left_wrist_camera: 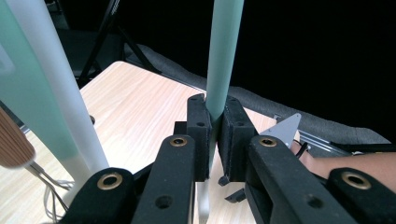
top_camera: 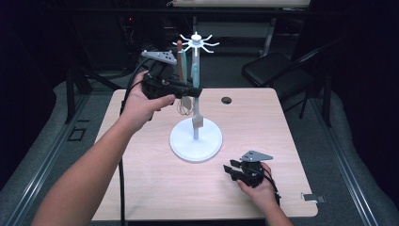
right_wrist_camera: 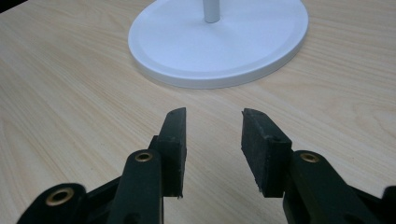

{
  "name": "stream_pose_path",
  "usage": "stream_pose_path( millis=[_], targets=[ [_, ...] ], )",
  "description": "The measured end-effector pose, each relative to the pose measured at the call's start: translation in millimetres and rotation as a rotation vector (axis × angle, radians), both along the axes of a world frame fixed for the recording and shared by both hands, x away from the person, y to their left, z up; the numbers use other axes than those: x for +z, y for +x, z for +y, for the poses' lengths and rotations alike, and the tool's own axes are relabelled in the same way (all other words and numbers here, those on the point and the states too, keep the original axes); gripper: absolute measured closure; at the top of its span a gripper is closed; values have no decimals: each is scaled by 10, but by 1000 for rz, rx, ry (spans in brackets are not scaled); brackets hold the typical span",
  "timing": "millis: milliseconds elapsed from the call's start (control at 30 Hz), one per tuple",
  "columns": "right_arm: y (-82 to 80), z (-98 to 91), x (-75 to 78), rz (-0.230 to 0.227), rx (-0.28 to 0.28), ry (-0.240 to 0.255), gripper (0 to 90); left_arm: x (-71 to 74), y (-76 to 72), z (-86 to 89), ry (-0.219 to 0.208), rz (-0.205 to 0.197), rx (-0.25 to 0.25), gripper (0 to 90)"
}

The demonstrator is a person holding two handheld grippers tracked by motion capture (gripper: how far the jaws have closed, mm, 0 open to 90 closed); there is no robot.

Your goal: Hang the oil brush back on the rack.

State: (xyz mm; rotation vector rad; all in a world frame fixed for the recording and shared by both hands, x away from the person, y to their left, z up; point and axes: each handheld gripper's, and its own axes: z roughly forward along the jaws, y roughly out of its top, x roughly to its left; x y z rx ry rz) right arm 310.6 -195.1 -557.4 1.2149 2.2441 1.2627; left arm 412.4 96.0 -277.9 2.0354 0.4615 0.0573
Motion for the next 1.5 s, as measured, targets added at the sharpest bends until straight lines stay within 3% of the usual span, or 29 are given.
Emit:
stream_pose_path(
  millis=[67, 300, 633, 1100, 1233, 1300, 1333, 1367, 1400, 1500],
  targets=[
    [2, -5, 4, 2, 4, -15, 608, 19, 42, -8, -2, 3, 2, 839],
    [1, 12, -9, 8, 8, -2, 606, 75, 159, -8, -14, 29, 21, 839],
    [-2, 14, -5, 7, 16, -12, 604, 28, 294, -15, -16, 71, 32, 839],
    [-3, 21, -8, 4, 17, -14, 602, -2, 354, -33, -7, 69, 100, 834],
    [-5, 23, -7, 6, 18, -11, 602, 1, 310, -37, 12, 60, 125, 769],
    [-4, 7, 8, 7, 23, -41, 602, -7, 280, -39, 22, 55, 131, 710],
    [-7, 28, -11, 3, 15, -6, 602, -9, 266, -36, 29, 47, 135, 683],
    [-4, 7, 8, 4, 23, -43, 601, -9, 251, -30, 33, 45, 140, 672],
    [-6, 41, -21, -1, 17, 17, 600, -6, 235, -20, 36, 44, 141, 660],
    [-8, 35, -11, -3, 19, -2, 598, 1, 180, -5, 44, 27, 144, 631]
  ],
)
